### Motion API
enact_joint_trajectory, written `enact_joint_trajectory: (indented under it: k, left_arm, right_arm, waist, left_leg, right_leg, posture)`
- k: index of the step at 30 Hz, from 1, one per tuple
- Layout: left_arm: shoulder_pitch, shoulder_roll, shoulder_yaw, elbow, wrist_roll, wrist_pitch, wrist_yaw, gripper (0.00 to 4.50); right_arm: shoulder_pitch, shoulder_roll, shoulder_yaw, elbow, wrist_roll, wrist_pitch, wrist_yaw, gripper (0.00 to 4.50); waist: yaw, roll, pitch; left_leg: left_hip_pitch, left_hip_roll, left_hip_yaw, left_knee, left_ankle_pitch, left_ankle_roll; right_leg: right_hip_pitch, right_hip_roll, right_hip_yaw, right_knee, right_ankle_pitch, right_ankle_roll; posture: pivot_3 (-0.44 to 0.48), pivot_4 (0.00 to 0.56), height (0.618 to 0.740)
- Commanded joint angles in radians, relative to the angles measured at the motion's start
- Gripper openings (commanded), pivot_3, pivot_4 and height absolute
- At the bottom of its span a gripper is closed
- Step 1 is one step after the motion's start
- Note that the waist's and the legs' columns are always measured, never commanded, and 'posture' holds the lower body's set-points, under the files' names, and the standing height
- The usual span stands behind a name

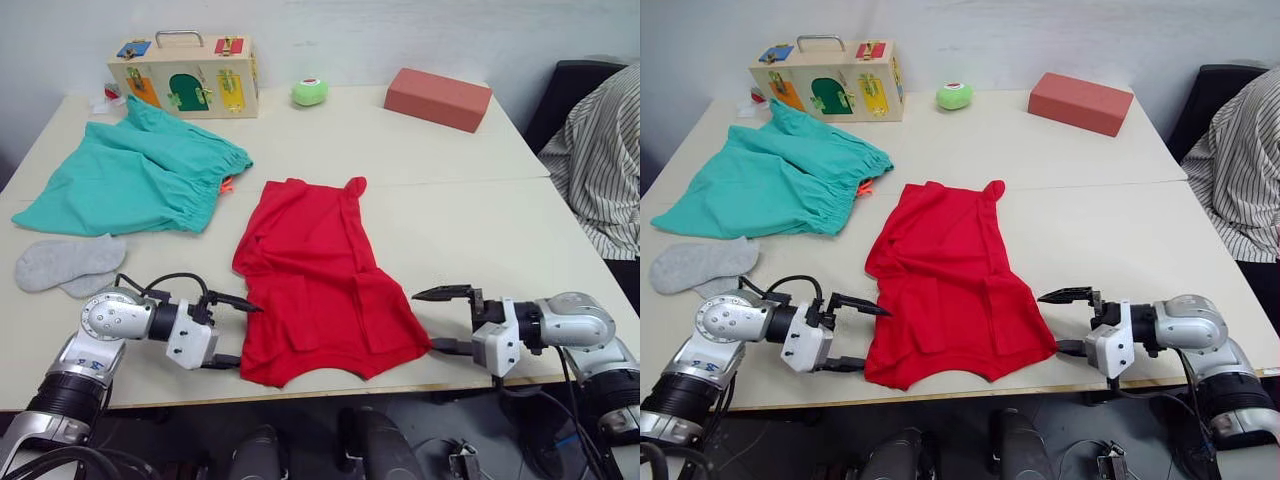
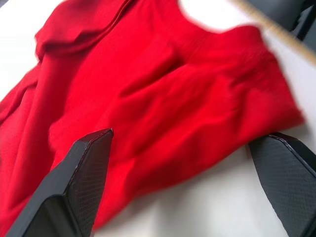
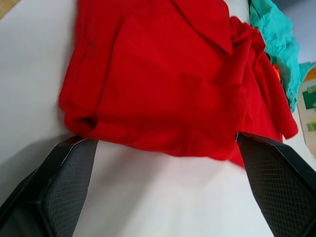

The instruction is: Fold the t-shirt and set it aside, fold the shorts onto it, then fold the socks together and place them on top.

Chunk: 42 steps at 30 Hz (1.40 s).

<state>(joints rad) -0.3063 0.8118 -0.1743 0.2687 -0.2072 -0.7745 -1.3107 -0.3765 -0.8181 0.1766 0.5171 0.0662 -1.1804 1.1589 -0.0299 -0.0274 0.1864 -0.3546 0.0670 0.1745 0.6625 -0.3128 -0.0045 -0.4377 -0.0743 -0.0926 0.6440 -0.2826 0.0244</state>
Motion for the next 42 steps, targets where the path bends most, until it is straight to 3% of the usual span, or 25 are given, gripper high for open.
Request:
enact_joint_trajectory:
  k: [1, 2, 5, 16, 17, 23, 27, 36, 42]
  left_arm:
    - [0.026, -0.014, -0.046, -0.029, -0.006, -0.020, -0.029, 4.48]
    - [0.029, -0.018, -0.052, -0.031, -0.004, -0.019, -0.029, 4.48]
    - [0.028, -0.042, -0.065, -0.025, 0.034, -0.024, 0.002, 3.83]
    - [0.030, -0.027, -0.063, -0.026, 0.031, 0.054, 0.005, 0.32]
    - [0.041, -0.019, -0.058, -0.043, 0.013, 0.078, 0.000, 0.02]
    - [0.284, 0.148, 0.032, -0.359, -0.178, 0.343, -0.020, 0.02]
    - [0.414, 0.222, 0.093, -0.492, -0.231, 0.470, -0.012, 0.02]
    - [0.567, 0.273, 0.192, -0.695, -0.282, 0.689, 0.011, 0.02]
    - [0.619, 0.267, 0.242, -0.723, -0.296, 0.755, -0.003, 0.02]
  right_arm:
    - [0.016, 0.003, 0.077, 0.001, -0.020, -0.008, 0.001, 4.50]
    - [0.017, 0.000, 0.089, 0.001, -0.020, -0.008, 0.000, 4.50]
    - [0.020, 0.004, 0.111, -0.008, -0.012, 0.021, -0.008, 3.84]
    - [0.020, -0.003, 0.153, -0.069, 0.022, 0.066, -0.033, 0.00]
    - [0.029, -0.008, 0.154, -0.091, 0.034, 0.076, -0.034, 0.00]
    - [0.150, -0.104, 0.114, -0.327, 0.150, 0.225, -0.037, 0.00]
    - [0.277, -0.201, 0.099, -0.485, 0.246, 0.323, -0.005, 0.00]
    - [0.572, -0.365, 0.017, -0.711, 0.371, 0.514, 0.067, 0.00]
    - [0.657, -0.415, -0.047, -0.798, 0.457, 0.682, 0.123, 0.00]
  waist:
    - [0.001, 0.000, 0.000]
    - [0.001, 0.000, 0.000]
    - [0.001, 0.000, 0.000]
    - [0.002, 0.000, 0.000]
    - [0.001, 0.000, 0.000]
    - [-0.001, 0.001, 0.001]
    - [0.009, 0.001, 0.001]
    - [0.028, 0.001, 0.001]
    - [0.029, 0.001, 0.001]
  left_leg:
    - [0.001, 0.000, 0.000, 0.000, 0.000, 0.000]
    - [0.001, 0.000, 0.000, 0.000, 0.000, 0.000]
    - [0.003, 0.000, -0.001, 0.000, 0.000, 0.000]
    - [0.004, 0.000, -0.002, 0.000, -0.002, 0.003]
    - [0.004, 0.000, -0.002, 0.000, -0.002, 0.003]
    - [0.000, 0.002, -0.002, 0.000, -0.003, 0.001]
    - [0.000, 0.001, -0.003, 0.000, -0.004, 0.001]
    - [0.000, 0.000, -0.003, 0.000, -0.010, 0.007]
    - [0.000, 0.000, -0.003, 0.000, -0.010, 0.007]
  right_leg:
    - [0.001, 0.000, 0.000, 0.000, 0.000, 0.000]
    - [0.001, 0.000, 0.000, 0.000, 0.000, 0.000]
    - [0.003, 0.000, 0.000, 0.000, 0.000, -0.001]
    - [0.006, -0.001, -0.001, 0.000, 0.000, -0.001]
    - [0.005, -0.001, -0.001, 0.000, 0.000, -0.001]
    - [0.000, 0.000, 0.000, 0.001, -0.003, -0.002]
    - [0.000, -0.001, 0.000, 0.001, -0.004, -0.001]
    - [0.001, 0.000, 0.000, -0.001, -0.007, 0.001]
    - [0.000, 0.001, 0.000, -0.001, -0.009, 0.001]
  posture:
    - [0.000, 0.150, 0.740]
    - [0.000, 0.150, 0.740]
    - [0.000, 0.150, 0.740]
    - [0.000, 0.150, 0.740]
    - [0.000, 0.150, 0.740]
    - [0.000, 0.150, 0.740]
    - [0.000, 0.150, 0.740]
    - [0.000, 0.150, 0.740]
    - [0.000, 0.150, 0.740]
